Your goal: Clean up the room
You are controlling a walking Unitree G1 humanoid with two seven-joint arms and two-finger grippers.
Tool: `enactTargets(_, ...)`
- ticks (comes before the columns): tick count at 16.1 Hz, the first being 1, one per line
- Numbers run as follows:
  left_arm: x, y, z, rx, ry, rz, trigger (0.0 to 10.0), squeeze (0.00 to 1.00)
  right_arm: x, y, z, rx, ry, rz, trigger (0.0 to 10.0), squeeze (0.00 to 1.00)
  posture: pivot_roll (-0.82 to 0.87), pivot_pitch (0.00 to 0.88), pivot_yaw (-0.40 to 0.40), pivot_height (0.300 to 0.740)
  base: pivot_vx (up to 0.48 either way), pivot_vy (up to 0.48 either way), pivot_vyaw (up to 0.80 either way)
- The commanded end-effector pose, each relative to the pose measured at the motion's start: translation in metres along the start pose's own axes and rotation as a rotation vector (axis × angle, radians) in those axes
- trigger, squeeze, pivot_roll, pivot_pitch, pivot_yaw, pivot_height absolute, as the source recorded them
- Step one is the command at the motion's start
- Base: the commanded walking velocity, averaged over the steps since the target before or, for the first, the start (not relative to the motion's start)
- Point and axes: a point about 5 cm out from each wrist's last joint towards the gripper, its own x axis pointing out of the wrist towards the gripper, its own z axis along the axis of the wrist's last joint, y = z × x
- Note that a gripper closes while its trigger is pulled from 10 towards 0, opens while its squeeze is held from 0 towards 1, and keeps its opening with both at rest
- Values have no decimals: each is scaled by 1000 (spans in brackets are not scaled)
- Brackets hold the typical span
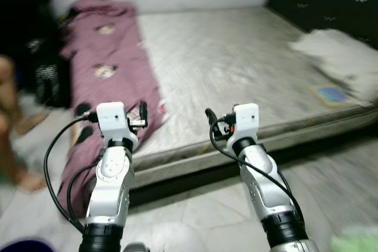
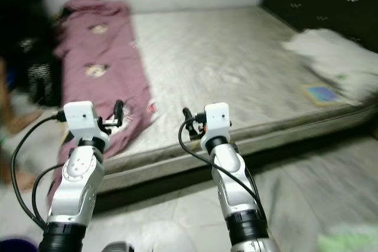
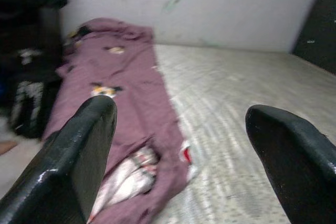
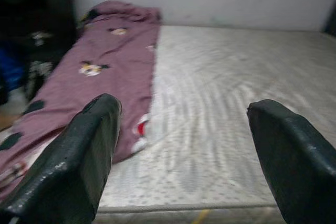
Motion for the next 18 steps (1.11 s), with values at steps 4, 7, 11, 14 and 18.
enactTargets(4, -1, 2, 1, -12, -4, -11, 10000, 0, 2, 2, 6, -2, -18, 13, 10000, 0, 73, 0, -54, 740, 218, 0, 361)
enactTargets(7, -1, 2, 1, -15, -4, -16, 10000, 0, 2, 2, 5, -2, -14, 13, 10000, 0, 73, 0, -52, 740, 304, 0, 0)
enactTargets(11, -1, 2, 1, -13, -3, -22, 10000, 0, 2, 3, 4, -1, -11, 13, 10000, 0, 75, 0, -51, 740, 342, 0, 0)
enactTargets(14, 0, 0, 2, -41, -9, -22, 10000, 0, 3, 3, 4, 1, -11, 12, 10000, 0, 75, 0, -51, 740, 294, 0, 0)
enactTargets(18, 0, -6, 0, -47, 8, -23, 10000, 0, 2, 3, 3, -2, -8, 15, 10000, 0, 77, 0, -52, 740, 0, 0, 0)
